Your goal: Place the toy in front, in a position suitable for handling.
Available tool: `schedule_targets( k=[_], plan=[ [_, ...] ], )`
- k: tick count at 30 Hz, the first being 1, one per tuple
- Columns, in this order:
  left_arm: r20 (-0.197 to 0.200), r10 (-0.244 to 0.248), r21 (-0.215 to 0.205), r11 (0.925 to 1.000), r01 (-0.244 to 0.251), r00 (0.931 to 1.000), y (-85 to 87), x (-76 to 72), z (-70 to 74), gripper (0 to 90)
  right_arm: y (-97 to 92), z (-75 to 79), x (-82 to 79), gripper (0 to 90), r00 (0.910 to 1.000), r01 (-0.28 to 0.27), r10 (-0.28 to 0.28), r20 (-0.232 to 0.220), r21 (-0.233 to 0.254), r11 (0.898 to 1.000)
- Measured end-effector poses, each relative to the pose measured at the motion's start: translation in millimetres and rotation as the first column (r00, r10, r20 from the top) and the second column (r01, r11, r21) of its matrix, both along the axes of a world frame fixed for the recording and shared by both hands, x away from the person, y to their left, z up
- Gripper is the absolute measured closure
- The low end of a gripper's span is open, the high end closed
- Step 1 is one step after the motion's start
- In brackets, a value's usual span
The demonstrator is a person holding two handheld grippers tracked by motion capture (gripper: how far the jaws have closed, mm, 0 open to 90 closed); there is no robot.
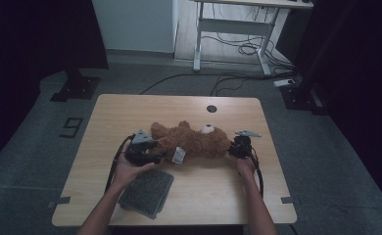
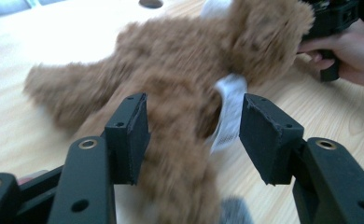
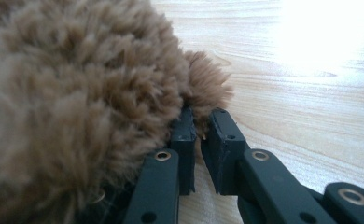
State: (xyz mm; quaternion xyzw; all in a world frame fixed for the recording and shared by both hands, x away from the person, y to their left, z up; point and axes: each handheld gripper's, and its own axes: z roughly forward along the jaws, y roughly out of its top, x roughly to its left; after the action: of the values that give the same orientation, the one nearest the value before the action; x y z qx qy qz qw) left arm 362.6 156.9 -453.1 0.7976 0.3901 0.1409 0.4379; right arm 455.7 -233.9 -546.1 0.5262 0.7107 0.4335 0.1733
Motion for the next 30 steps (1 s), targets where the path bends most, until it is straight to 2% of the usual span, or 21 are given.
schedule_targets(
  k=[1,6,9,11,12,14,16,21,30],
  plan=[
    [0.000,0.000,0.000,1.0000,0.000,1.0000,0.0,0.0,0.0,42.0,0.0,0.0,0.0,81.2,1.0000,0.000,0.000,0.000,0.000,1.000],
    [-0.014,0.036,-0.012,0.9993,-0.036,0.9992,22.3,-11.5,-11.5,41.9,-1.9,1.0,-4.2,76.0,1.0000,0.002,-0.002,0.001,0.004,1.000],
    [-0.019,0.040,-0.006,0.9992,-0.040,0.9990,27.5,-16.0,-16.6,41.9,-5.8,5.7,-11.9,64.7,0.9995,0.024,-0.024,0.022,-0.002,1.000],
    [-0.021,0.042,-0.009,0.9991,-0.042,0.9989,29.6,-18.5,-18.5,41.8,-10.7,8.7,-16.1,59.4,0.9991,0.031,-0.031,0.029,0.021,0.999],
    [-0.021,0.041,-0.009,0.9991,-0.041,0.9989,30.7,-19.6,-19.2,41.8,-16.0,13.3,-23.7,55.2,0.9975,0.045,-0.046,0.054,0.035,0.998],
    [-0.021,0.044,-0.010,0.9990,-0.044,0.9988,32.4,-21.7,-20.5,41.8,-18.6,15.5,-27.6,54.2,0.9968,0.043,-0.046,0.066,0.047,0.998],
    [-0.023,0.054,0.001,0.9986,-0.054,0.9983,33.9,-24.9,-23.2,41.4,-23.8,22.3,-39.8,50.3,0.9954,0.028,-0.033,0.090,0.057,0.998],
    [-0.030,0.070,0.004,0.9976,-0.070,0.9971,35.3,-30.4,-28.2,40.8,-26.7,27.9,-55.4,44.9,0.9956,-0.014,0.007,0.094,0.077,0.997],
    [-0.053,0.085,0.012,0.9963,-0.085,0.9949,39.3,-39.4,-37.0,39.6,-20.5,27.8,-79.3,37.9,0.9896,-0.086,0.076,0.122,0.083,0.993]
  ],
)
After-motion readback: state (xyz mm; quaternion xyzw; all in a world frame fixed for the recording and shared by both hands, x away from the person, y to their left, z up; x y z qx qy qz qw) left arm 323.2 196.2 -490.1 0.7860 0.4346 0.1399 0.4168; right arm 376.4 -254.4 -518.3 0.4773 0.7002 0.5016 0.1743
